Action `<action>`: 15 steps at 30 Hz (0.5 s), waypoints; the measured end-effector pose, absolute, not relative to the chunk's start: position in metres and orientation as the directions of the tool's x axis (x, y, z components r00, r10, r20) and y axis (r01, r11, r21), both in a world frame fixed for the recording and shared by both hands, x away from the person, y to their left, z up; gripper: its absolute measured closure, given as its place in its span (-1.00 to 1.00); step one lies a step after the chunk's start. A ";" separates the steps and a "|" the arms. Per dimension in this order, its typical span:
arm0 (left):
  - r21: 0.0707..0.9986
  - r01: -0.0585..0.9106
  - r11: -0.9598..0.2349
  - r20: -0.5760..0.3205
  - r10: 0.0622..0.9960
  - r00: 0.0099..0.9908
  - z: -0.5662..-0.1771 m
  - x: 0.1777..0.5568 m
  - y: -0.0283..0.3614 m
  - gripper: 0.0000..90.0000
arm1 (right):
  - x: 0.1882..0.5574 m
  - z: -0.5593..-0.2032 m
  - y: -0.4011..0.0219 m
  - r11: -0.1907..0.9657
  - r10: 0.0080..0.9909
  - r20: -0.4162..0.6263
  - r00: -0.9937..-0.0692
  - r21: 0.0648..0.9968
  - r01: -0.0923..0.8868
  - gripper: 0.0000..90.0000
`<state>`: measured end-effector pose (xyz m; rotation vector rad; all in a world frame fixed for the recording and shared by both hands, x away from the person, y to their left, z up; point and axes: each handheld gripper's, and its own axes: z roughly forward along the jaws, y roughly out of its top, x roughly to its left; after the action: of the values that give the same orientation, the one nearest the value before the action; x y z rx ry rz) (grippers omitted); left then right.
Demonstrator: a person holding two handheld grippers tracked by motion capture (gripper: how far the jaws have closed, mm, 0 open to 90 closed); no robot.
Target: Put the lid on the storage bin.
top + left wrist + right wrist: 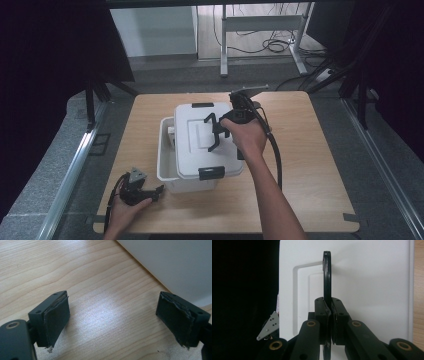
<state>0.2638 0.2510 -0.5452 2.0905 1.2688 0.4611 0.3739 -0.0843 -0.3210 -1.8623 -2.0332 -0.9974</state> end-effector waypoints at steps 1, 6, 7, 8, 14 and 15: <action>0.680 0.656 -0.328 -0.030 0.881 0.472 -0.545 0.264 0.251 -0.74 | 0.374 -0.321 -0.081 -0.029 0.800 0.573 -0.176 0.331 0.943 0.90; 0.680 0.655 -0.329 -0.031 0.880 0.474 -0.545 0.264 0.251 -0.74 | 0.376 -0.320 -0.070 -0.021 0.803 0.569 -0.178 0.325 0.946 0.90; 0.680 0.655 -0.330 -0.031 0.880 0.475 -0.545 0.264 0.251 -0.74 | 0.377 -0.320 -0.069 -0.018 0.803 0.568 -0.179 0.325 0.946 0.90; 0.680 0.655 -0.330 -0.032 0.879 0.475 -0.545 0.264 0.251 -0.74 | 0.377 -0.320 -0.067 -0.020 0.805 0.566 -0.176 0.322 0.946 0.90; 0.680 0.655 -0.331 -0.032 0.878 0.477 -0.545 0.265 0.251 -0.74 | 0.378 -0.320 -0.060 -0.021 0.812 0.559 -0.169 0.318 0.948 0.90; 0.680 0.655 -0.331 -0.032 0.878 0.477 -0.545 0.265 0.251 -0.74 | 0.378 -0.320 -0.059 -0.020 0.812 0.559 -0.169 0.317 0.948 0.90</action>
<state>0.2647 0.2510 -0.5452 2.0937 1.2628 0.4570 0.3782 -0.0586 -0.3195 -1.8743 -2.0400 -0.9590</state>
